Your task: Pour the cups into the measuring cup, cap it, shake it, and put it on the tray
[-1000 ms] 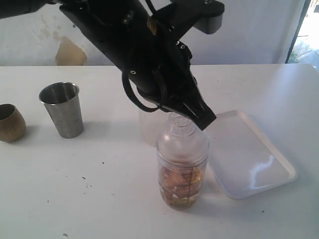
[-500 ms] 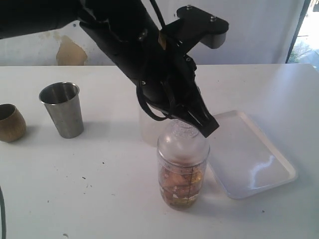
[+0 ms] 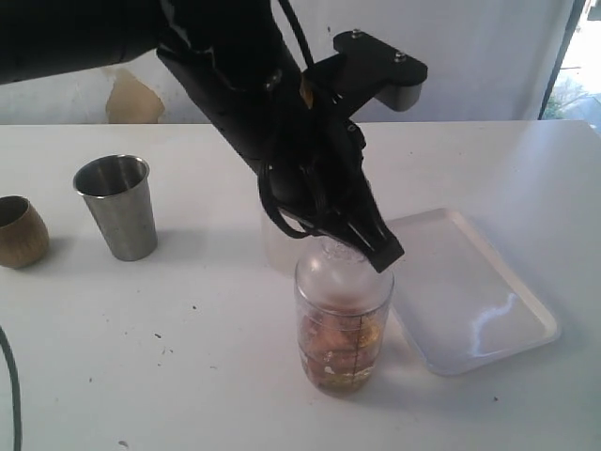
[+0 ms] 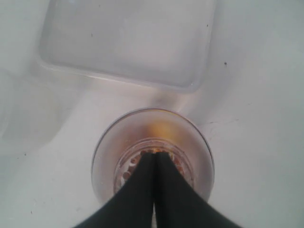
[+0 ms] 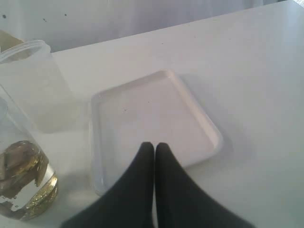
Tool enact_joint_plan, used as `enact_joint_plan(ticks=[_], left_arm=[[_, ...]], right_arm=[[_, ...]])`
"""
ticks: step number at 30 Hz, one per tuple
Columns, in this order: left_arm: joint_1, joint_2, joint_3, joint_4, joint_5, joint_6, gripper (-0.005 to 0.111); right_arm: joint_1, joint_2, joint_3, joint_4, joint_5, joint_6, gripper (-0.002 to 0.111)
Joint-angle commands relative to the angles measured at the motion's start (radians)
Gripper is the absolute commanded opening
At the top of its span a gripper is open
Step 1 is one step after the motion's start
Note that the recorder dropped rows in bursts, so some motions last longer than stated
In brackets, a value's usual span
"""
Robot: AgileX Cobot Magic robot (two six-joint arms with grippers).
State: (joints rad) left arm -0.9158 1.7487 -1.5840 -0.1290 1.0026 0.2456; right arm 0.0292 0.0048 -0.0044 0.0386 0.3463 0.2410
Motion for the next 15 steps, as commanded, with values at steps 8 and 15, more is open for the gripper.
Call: enact_joint_plan(ticks=[8, 15], left_arm=[[-0.005, 0.073, 0.001, -0.018, 0.057, -0.006, 0.0], [-0.005, 0.035, -0.001, -0.018, -0.004, -0.006, 0.0]], right_arm=[[-0.008, -0.005, 0.004, -0.006, -0.002, 0.0, 0.0], [-0.008, -0.005, 0.004, -0.006, -0.002, 0.0, 0.0]])
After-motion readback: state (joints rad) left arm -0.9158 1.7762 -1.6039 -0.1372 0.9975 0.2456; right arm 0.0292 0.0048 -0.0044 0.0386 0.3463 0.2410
